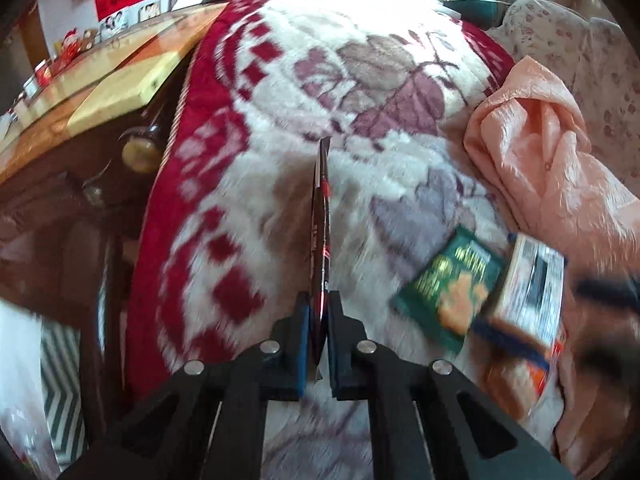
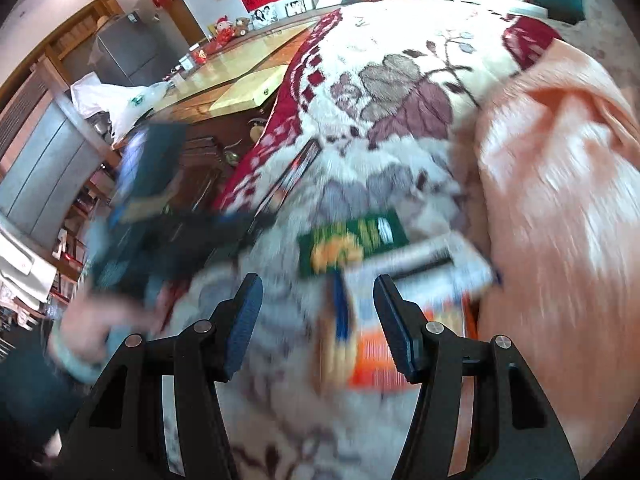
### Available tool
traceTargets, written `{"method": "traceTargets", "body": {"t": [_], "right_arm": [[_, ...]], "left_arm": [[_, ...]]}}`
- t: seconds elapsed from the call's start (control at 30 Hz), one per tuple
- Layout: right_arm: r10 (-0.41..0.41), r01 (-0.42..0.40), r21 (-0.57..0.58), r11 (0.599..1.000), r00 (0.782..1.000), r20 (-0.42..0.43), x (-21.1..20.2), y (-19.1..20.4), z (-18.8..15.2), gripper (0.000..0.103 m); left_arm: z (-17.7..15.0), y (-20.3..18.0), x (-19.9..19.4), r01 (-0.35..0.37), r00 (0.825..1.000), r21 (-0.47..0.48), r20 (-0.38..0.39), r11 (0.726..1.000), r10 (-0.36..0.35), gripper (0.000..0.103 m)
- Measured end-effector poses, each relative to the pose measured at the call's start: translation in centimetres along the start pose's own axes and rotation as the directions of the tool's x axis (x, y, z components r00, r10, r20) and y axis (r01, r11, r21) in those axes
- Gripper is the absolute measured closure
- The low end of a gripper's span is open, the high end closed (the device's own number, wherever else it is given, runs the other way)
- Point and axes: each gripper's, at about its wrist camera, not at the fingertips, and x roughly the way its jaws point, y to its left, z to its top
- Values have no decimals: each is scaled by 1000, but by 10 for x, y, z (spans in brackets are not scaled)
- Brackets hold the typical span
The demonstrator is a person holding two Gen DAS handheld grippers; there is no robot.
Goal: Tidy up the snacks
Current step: 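Grasp the Nescafe coffee stick with the left gripper while the right reaches the green packet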
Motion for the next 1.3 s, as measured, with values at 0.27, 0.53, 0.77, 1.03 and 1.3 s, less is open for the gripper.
{"method": "traceTargets", "body": {"t": [0.27,0.53,0.77,1.03,1.3], "right_arm": [[-92,102,43,994,977,-193,85,-41,49,45],[97,-101,-6,995,969,-227,90,-4,33,37],[3,-39,-238,970,988,-152,57,28,25,37],[-154,-38,-720,693,968,-200,88,63,20,37],[-159,-165,-730,663,922,-353,127,56,38,37]], "left_arm": [[-26,29,-13,70,997,-79,-18,994,-72,93],[-14,39,-8,71,997,-112,-16,991,-74,36],[-1,48,6,44,998,-131,-27,990,-48,32],[4,45,13,-2,997,-57,-78,998,-2,28],[11,43,23,-23,994,-21,-109,1000,21,21]]}}
